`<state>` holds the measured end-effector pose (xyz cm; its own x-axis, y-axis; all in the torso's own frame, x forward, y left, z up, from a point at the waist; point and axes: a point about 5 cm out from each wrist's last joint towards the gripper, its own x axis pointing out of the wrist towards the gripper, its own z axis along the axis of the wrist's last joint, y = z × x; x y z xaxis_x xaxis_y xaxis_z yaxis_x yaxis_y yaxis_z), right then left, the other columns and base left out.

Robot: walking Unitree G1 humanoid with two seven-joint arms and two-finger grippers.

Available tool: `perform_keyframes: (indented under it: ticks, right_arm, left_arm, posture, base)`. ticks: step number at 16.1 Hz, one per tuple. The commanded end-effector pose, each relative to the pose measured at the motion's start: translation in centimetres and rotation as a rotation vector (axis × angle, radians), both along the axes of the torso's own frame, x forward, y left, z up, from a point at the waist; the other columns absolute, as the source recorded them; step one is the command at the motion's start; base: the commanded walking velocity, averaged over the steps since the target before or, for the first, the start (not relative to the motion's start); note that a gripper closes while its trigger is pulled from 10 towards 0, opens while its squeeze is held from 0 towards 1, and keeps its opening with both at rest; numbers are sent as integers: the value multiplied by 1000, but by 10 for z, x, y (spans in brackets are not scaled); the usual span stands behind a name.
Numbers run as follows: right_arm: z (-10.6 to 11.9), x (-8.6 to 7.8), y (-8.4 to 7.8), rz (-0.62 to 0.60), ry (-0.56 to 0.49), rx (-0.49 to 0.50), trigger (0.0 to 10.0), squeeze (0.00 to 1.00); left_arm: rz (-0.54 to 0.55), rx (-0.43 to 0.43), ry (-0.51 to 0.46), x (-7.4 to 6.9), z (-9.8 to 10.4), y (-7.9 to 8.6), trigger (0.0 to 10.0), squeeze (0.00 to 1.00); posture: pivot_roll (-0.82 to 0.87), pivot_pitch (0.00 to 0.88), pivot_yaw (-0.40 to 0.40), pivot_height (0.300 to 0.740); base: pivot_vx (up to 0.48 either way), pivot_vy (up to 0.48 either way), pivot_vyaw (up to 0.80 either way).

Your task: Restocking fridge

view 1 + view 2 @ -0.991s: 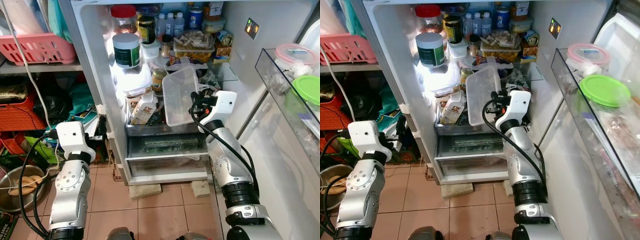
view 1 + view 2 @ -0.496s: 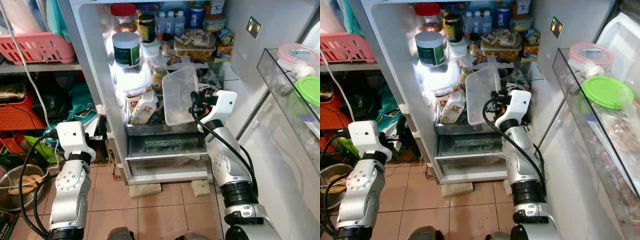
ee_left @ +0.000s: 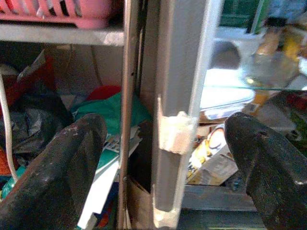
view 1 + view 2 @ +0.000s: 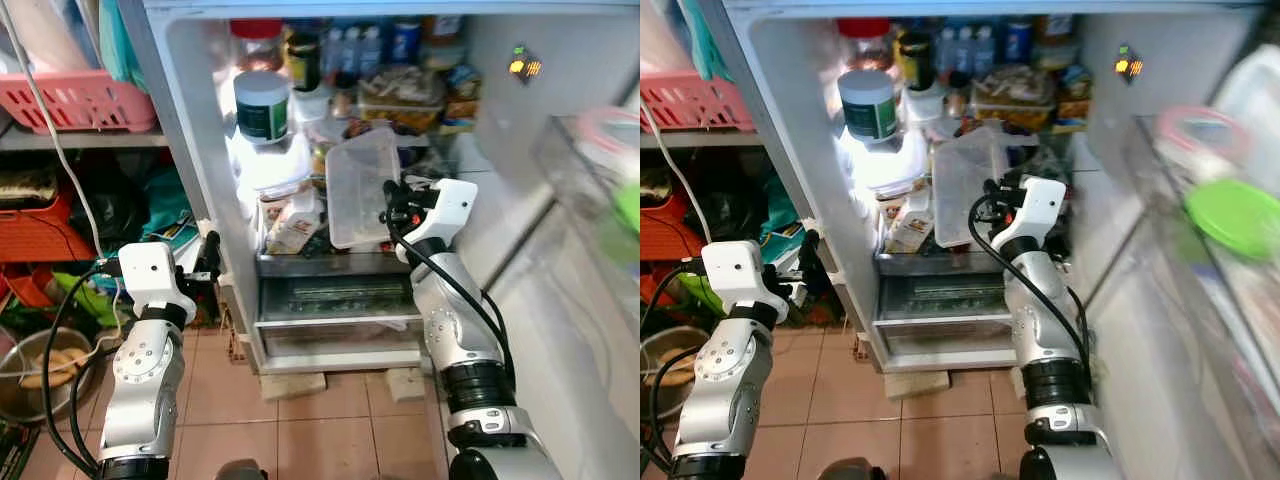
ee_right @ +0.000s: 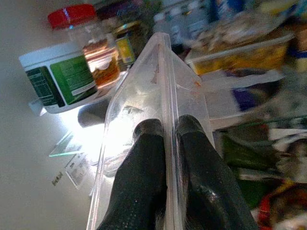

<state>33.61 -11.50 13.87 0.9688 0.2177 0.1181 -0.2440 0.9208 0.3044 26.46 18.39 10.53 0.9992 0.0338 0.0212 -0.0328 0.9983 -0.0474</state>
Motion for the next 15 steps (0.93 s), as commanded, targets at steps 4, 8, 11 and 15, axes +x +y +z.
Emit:
perform_keyframes:
  ticks: [4,8,11,15]
  right_arm:
    - [11,5,2,8,-27,26,10000,0]
    - [14,7,0,7,-36,36,10000,0]
    - [15,8,0,7,-39,35,10000,0]
    - [16,9,3,9,-41,40,10000,0]
  left_arm:
    - [-16,1,-2,-1,2,-1,10000,0]
    - [-56,0,-3,-2,2,-7,10000,0]
    - [-168,-3,34,-4,-3,-19,10000,0]
    - [-256,-13,82,-3,-8,-23,10000,0]
  posture:
    - [76,31,-4,740]
    - [80,31,-6,740]
    - [82,32,-6,740]
    - [87,33,-6,740]
  base:
    - [293,0,0]
    - [0,0,0]
    - [0,0,0]
    - [0,0,0]
